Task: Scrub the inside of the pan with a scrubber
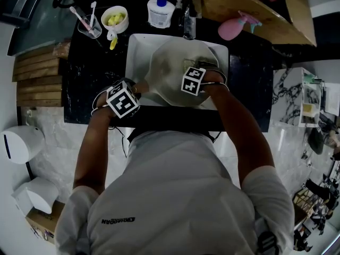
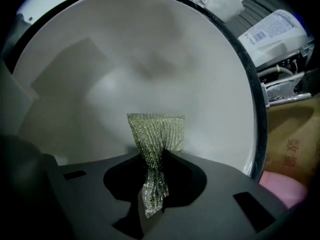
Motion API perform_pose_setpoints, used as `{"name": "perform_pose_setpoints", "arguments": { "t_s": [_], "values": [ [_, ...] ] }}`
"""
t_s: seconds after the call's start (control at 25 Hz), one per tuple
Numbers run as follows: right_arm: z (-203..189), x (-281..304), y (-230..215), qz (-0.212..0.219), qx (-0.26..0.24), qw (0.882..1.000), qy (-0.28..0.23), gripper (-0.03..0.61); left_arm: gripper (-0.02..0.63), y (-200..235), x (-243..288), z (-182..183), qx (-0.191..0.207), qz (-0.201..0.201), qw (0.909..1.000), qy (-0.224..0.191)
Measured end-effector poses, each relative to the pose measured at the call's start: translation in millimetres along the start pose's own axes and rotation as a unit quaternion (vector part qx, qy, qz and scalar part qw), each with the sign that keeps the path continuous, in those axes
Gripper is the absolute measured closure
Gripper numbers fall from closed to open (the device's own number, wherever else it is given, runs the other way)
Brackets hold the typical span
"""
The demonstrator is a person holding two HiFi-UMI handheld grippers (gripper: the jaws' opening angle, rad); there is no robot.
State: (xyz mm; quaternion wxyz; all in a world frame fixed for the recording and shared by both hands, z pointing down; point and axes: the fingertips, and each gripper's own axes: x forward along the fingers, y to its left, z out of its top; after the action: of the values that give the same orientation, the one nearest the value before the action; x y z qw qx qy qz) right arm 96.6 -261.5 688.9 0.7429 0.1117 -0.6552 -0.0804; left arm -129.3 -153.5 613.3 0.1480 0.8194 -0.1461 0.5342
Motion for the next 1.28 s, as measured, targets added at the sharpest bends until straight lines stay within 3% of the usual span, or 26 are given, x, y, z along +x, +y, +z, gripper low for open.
{"name": "perform_pose_setpoints", "arguments": {
  "t_s": [0.36,0.84,1.12,1.28],
  "values": [
    [-4.2,-12.2,33.8,0.094,0.070,0.993,0.004,0.488,0.442,-1.7,3.3,-6.3,0.001,-0.002,1.0000,0.009],
    [8.8,-28.7,71.6,0.194,0.114,0.974,-0.017,0.488,0.443,-0.9,-2.7,1.2,0.011,0.009,0.9999,0.004],
    [12.3,-39.6,90.5,0.251,0.151,0.956,-0.014,0.488,0.443,-1.5,-3.1,2.6,0.011,0.012,0.9999,0.001],
    [26.0,-48.5,103.0,0.302,0.164,0.939,-0.035,0.488,0.443,-0.7,-1.0,1.5,0.011,0.014,0.9998,0.000]
  ]
}}
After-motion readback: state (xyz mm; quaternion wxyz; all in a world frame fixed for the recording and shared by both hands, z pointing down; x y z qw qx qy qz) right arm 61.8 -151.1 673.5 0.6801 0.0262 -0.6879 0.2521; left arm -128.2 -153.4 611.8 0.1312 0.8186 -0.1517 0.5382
